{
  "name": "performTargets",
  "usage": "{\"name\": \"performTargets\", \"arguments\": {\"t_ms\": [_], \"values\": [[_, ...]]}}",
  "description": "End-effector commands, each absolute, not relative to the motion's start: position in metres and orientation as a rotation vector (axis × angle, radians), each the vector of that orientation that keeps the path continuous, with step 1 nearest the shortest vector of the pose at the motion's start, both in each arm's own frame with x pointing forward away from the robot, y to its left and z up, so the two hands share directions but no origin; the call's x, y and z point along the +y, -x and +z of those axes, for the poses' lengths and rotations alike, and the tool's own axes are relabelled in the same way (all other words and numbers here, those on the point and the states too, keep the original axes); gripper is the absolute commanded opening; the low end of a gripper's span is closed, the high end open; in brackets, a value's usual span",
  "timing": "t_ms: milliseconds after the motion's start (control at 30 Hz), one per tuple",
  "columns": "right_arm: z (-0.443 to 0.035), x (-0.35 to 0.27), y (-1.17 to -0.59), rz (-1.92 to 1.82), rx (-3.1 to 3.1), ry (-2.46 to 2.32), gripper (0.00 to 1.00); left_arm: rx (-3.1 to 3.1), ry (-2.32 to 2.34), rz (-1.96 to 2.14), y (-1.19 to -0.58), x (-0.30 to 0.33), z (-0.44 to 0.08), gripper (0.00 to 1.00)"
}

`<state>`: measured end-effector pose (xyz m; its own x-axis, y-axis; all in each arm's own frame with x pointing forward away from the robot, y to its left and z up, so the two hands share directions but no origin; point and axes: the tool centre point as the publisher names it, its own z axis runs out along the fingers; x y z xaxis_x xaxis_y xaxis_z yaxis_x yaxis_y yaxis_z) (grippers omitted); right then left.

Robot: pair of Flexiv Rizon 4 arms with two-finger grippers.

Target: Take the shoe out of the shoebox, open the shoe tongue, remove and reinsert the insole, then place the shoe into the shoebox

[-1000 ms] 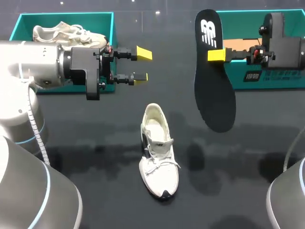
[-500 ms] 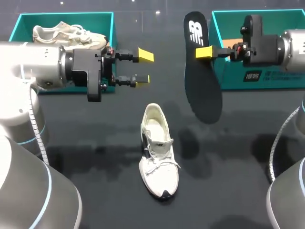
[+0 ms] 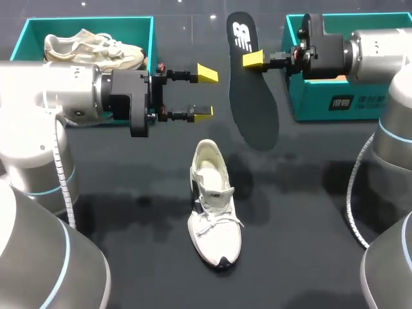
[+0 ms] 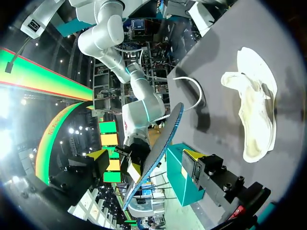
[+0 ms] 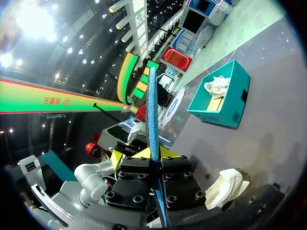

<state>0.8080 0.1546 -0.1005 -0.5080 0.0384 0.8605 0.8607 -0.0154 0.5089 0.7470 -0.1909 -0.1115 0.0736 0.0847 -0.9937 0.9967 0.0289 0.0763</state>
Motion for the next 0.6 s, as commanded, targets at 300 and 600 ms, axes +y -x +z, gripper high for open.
{"name": "performTargets", "arguments": {"t_ms": [300, 600], "values": [[-0.104, 0.169, -0.819, -1.446, -1.535, 1.162, 0.00, 1.281, -1.238, -0.989, -0.747, -0.209, -0.119, 1.00], [-0.112, 0.173, -0.820, -1.481, -1.458, 1.218, 0.00, 1.288, -1.216, -0.979, -0.768, -0.228, -0.126, 0.98]]}}
